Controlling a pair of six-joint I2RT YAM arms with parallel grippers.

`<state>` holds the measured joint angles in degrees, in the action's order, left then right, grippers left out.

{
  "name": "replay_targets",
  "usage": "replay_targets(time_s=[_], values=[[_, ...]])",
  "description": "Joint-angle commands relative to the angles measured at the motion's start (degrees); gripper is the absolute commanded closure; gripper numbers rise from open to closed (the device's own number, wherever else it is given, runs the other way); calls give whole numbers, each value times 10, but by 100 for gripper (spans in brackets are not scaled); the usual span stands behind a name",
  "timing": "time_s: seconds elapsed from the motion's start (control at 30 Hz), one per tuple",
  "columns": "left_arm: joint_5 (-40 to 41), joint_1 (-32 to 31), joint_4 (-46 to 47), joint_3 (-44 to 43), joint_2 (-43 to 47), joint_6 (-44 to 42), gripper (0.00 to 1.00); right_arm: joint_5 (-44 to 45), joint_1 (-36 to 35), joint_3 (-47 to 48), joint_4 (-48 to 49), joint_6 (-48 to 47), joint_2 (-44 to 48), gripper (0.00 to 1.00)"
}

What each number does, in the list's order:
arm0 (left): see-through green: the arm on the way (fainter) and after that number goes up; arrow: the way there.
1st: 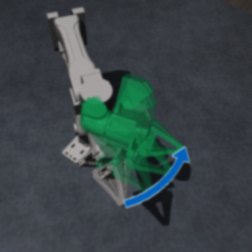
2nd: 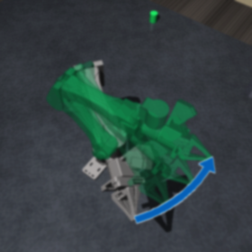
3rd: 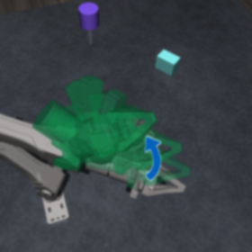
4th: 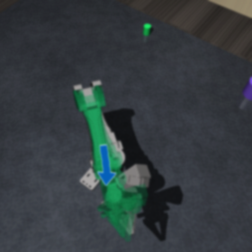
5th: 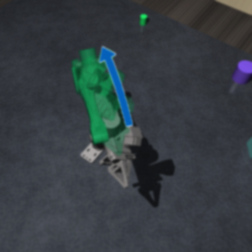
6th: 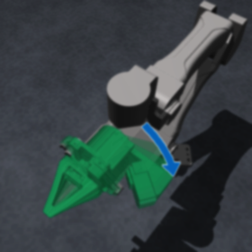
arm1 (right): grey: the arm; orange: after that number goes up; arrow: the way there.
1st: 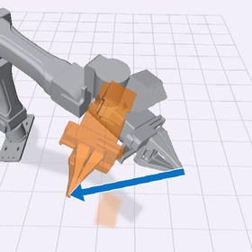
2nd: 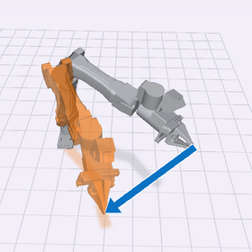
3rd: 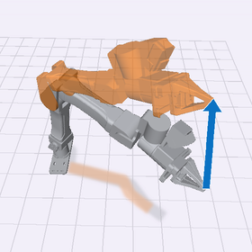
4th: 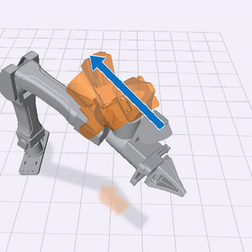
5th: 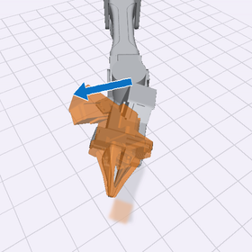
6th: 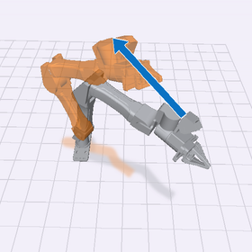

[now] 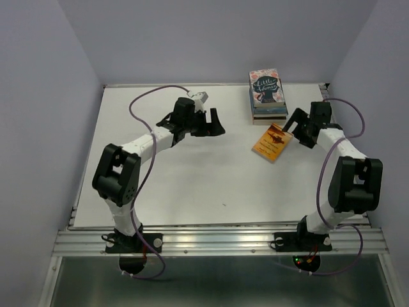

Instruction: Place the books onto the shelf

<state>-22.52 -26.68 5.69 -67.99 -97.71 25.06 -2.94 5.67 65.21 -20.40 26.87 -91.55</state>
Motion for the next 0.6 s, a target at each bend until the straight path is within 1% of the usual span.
replay_targets(time_s=[0.0,0.03,0.07,0.23,0.33,0.43,0.57], values=[[-39,-23,-4,-75,-55,-39,1,-86,6,-56,47,35,-3,0],[-47,-27,-5,-86,-67,-41,1,-112,6,-61,62,33,-4,0],[-49,-35,-6,-108,-90,-41,1,-114,6,-63,64,32,-6,0],[-58,-61,-21,-193,-164,-50,1,-88,6,-71,81,27,-33,0],[-39,-86,-25,-267,-223,-54,1,-104,6,-73,99,32,-64,0],[-39,-104,-50,-326,-270,-50,1,-122,6,-76,113,46,-85,0],[-31,-121,-56,-393,-330,-47,2,-144,6,-93,135,57,-90,0]])
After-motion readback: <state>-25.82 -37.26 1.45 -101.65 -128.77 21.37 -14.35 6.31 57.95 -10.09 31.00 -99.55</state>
